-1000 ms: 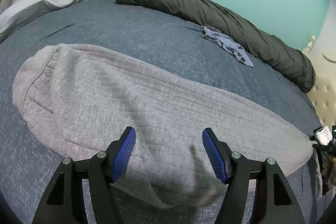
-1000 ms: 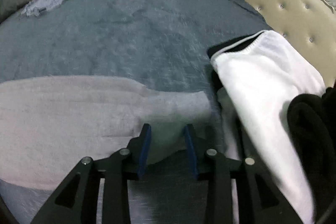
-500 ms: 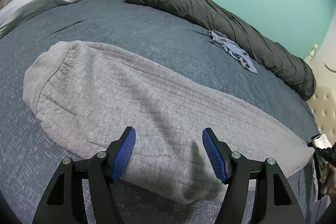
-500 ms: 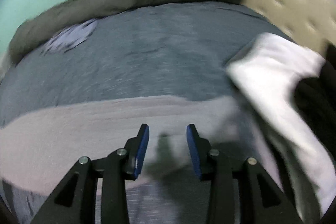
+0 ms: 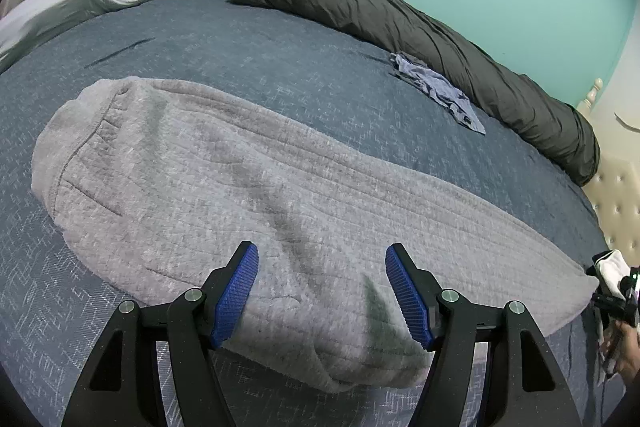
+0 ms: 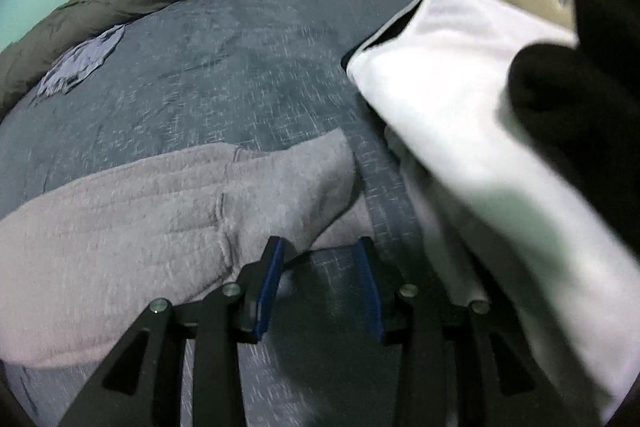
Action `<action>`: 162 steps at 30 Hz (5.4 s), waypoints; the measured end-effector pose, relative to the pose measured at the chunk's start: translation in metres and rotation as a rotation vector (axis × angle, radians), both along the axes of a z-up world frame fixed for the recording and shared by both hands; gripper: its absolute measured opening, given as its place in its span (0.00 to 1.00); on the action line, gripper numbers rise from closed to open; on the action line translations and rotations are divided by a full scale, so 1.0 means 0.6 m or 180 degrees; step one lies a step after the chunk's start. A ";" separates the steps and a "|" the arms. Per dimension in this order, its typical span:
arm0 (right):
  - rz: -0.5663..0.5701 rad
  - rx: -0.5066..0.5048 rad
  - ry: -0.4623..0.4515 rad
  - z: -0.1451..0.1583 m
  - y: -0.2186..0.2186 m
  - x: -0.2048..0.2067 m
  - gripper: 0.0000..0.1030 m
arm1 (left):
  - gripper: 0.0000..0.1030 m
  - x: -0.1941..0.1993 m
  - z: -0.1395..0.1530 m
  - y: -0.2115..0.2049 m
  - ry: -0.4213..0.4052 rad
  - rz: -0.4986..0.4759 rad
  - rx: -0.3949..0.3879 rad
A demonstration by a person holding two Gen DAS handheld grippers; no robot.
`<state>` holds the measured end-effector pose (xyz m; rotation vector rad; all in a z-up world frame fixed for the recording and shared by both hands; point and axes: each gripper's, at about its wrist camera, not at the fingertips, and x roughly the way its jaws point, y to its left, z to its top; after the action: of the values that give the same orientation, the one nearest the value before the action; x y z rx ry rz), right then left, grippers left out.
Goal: Fold clothes
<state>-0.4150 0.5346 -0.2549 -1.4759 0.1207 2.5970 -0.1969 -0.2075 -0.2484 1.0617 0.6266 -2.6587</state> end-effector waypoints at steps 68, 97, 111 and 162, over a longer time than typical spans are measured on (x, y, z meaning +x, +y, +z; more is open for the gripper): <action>-0.0065 0.1102 0.0426 0.027 -0.056 0.033 0.19 | 0.69 0.007 0.006 -0.025 0.0064 0.0080 0.0024; 0.3833 -0.0154 -0.0408 -0.026 -0.822 -0.004 0.47 | 0.69 0.081 -0.023 -0.165 0.0051 0.0453 0.0238; 0.3967 -0.0038 -0.0038 0.038 -0.815 -0.014 0.02 | 0.69 0.082 -0.025 -0.173 0.0071 0.0473 0.0279; 0.2907 -0.0127 0.0174 -0.053 -0.760 0.150 0.09 | 0.21 0.170 -0.067 -0.367 0.0553 0.1235 0.1338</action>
<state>-0.3250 0.0785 -0.2868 -1.7601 -0.6522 3.3062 -0.0949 -0.4280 -0.2888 0.7015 1.3220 -2.3417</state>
